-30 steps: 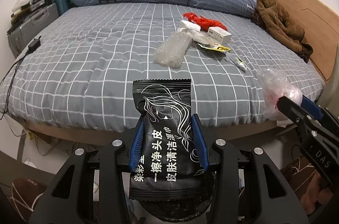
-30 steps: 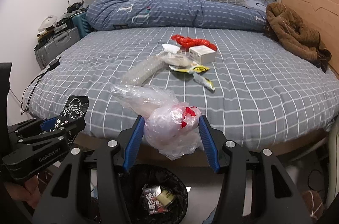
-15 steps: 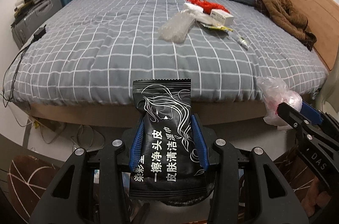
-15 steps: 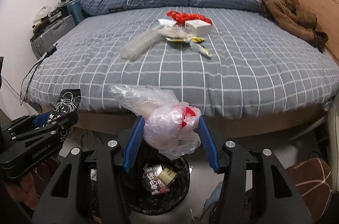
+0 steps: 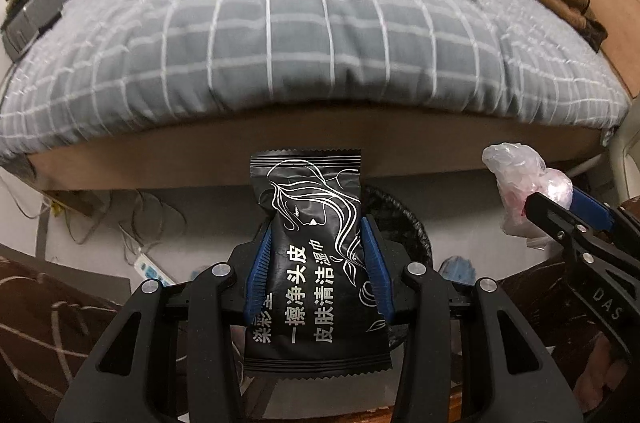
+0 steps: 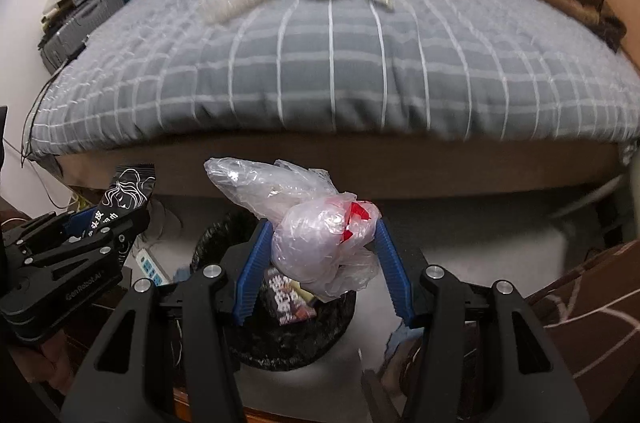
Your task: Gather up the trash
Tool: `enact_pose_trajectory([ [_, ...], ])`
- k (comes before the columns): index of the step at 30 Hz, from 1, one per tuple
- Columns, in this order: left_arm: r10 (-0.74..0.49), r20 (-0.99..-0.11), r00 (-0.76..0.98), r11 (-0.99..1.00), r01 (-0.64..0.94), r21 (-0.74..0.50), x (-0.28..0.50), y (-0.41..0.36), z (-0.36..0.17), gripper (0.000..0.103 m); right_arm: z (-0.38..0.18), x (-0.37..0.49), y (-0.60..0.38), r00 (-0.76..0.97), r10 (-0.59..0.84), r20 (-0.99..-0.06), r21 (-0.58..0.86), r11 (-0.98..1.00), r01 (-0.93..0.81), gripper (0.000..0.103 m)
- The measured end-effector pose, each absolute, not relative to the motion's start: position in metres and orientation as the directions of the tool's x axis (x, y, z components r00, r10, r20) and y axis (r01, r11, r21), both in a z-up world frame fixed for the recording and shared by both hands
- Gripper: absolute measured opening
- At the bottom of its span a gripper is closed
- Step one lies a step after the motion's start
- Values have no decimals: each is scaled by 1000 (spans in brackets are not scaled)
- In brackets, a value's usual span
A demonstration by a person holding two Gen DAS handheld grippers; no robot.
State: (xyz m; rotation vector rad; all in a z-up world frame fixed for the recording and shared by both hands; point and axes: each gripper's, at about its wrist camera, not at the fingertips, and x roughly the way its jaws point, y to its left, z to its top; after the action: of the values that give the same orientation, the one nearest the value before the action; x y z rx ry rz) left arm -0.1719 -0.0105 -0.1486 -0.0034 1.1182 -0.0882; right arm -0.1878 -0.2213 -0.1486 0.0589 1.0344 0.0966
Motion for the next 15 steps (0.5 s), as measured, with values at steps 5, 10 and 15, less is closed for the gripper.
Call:
enact_pose_trajectory([
  [5, -80, -917, 392, 995, 90, -48, -158, -16, -171, 42, -168, -172, -220, 472, 101, -876, 85, 995, -54, 51],
  [10, -93, -940, 329, 992, 112, -59, -149, -24, -198, 42, -188, -165, -226, 420, 93, -903, 88, 996, -32, 51],
  [15, -97, -961, 259, 990, 126, -66, -141, -32, -226, 42, -209, -162, -234, 373, 69, -925, 65, 998, -24, 51],
])
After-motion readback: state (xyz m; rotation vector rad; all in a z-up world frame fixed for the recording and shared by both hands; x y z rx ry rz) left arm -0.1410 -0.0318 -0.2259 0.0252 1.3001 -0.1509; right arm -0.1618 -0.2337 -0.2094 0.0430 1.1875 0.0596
